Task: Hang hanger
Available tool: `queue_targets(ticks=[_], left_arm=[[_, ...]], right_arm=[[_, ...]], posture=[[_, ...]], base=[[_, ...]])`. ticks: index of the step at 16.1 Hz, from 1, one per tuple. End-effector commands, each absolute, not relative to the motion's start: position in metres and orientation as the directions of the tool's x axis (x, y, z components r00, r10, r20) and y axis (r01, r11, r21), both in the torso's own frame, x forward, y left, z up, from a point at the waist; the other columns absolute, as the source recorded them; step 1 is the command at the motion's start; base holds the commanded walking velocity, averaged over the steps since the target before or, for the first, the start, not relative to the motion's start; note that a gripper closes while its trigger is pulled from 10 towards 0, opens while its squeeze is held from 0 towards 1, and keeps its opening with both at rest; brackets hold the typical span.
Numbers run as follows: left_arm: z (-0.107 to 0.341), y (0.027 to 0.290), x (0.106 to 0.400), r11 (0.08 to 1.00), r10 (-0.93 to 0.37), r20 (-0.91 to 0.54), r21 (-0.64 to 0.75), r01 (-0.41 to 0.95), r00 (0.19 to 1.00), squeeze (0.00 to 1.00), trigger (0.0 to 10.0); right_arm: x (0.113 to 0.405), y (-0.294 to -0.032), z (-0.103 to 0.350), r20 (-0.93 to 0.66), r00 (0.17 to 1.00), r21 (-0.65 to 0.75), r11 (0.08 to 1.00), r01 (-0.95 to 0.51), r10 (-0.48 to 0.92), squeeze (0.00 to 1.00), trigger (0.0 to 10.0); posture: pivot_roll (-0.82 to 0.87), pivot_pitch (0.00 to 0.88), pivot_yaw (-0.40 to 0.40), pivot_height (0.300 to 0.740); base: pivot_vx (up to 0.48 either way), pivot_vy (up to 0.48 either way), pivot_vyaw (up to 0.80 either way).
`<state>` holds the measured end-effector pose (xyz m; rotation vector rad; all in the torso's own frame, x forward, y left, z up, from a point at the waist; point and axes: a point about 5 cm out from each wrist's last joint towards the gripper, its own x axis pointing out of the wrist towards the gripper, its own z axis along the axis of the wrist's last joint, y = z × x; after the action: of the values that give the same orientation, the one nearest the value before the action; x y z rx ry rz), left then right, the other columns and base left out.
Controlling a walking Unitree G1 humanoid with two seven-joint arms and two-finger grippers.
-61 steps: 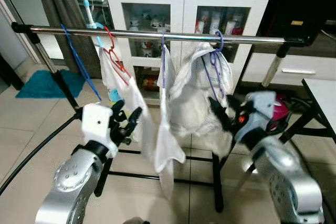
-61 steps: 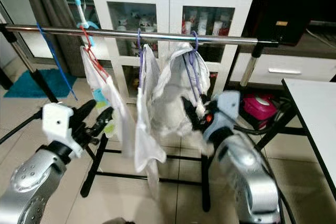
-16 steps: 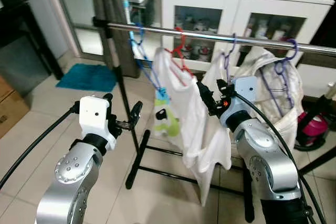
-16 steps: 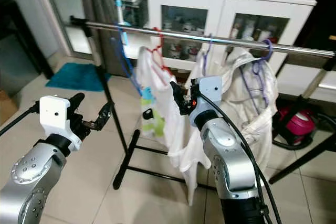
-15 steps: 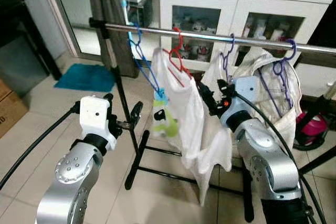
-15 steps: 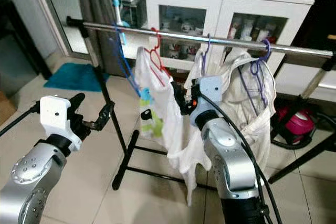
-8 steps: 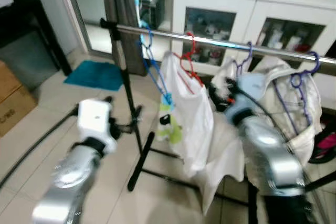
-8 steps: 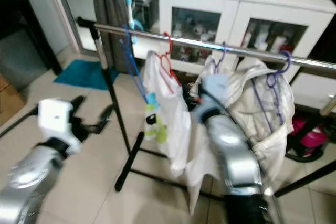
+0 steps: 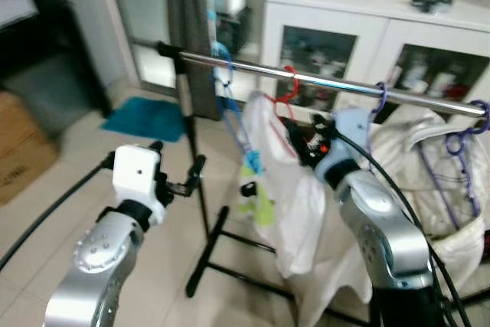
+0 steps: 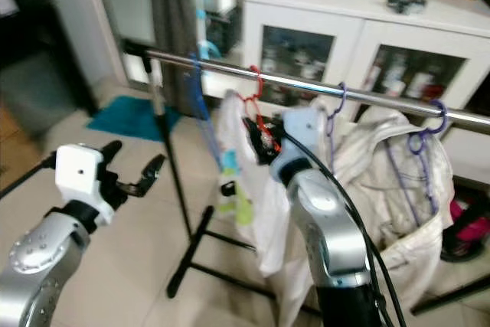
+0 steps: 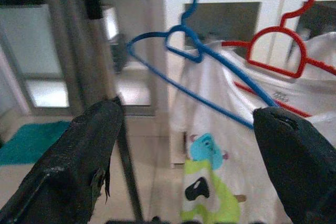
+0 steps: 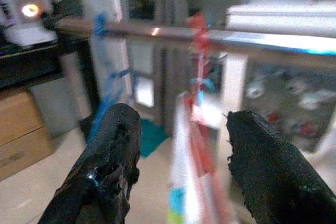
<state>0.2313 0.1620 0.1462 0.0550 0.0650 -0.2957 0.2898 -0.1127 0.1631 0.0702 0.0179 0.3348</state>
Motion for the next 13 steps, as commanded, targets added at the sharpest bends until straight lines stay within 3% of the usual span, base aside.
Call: queue_targets(ticks=[1, 3, 4, 8, 9, 12, 13], left_arm=[[0.147, 0.155, 0.23, 0.946, -0.316, -0.072, 0.049, 0.32, 0.946, 1.0, 10.0], [0.146, 0.156, 0.224, 0.936, -0.346, -0.084, 0.042, 0.35, 0.935, 1.0, 10.0], [0.143, 0.155, 0.22, 0.92, -0.382, -0.111, 0.043, 0.389, 0.917, 0.91, 10.0], [0.141, 0.156, 0.212, 0.851, -0.514, -0.145, 0.038, 0.524, 0.845, 0.79, 10.0], [0.141, 0.16, 0.211, 0.83, -0.544, -0.165, 0.036, 0.556, 0.822, 0.56, 10.0], [0.149, 0.168, 0.214, 0.798, -0.587, -0.17, 0.044, 0.601, 0.792, 0.27, 10.0], [0.152, 0.175, 0.215, 0.799, -0.583, -0.168, 0.059, 0.598, 0.795, 0.21, 10.0]], right_arm=[[0.291, -0.123, 0.164, -0.019, 0.953, 0.064, 0.951, -0.301, 0.303, 0.0, 10.0], [0.293, -0.12, 0.165, -0.042, 0.949, 0.066, 0.948, -0.311, 0.314, 0.0, 10.0], [0.294, -0.117, 0.167, -0.053, 0.943, 0.074, 0.943, -0.324, 0.328, 0.0, 10.0], [0.296, -0.113, 0.172, -0.11, 0.923, 0.1, 0.928, -0.358, 0.368, 0.0, 10.0], [0.297, -0.114, 0.17, -0.17, 0.912, 0.082, 0.928, -0.364, 0.373, 0.0, 10.0], [0.302, -0.115, 0.174, -0.235, 0.891, 0.05, 0.92, -0.388, 0.388, 0.0, 10.0], [0.303, -0.113, 0.176, -0.237, 0.887, 0.044, 0.917, -0.397, 0.395, 0.0, 10.0]], posture=[[-0.02, 0.0, 0.006, 0.74], [-0.02, 0.0, 0.002, 0.74], [-0.02, 0.0, 0.003, 0.74], [-0.03, 0.0, 0.003, 0.74], [-0.03, 0.0, -0.026, 0.74], [-0.01, 0.0, -0.062, 0.74], [-0.01, 0.0, -0.063, 0.74]], base=[[0.36, 0.0, 0.0], [0.178, 0.0, 0.0], [0.0, 0.0, 0.0], [0.0, 0.0, 0.0], [0.0, 0.0, 0.0], [0.0, 0.0, 0.0], [0.0, 0.0, 0.0]])
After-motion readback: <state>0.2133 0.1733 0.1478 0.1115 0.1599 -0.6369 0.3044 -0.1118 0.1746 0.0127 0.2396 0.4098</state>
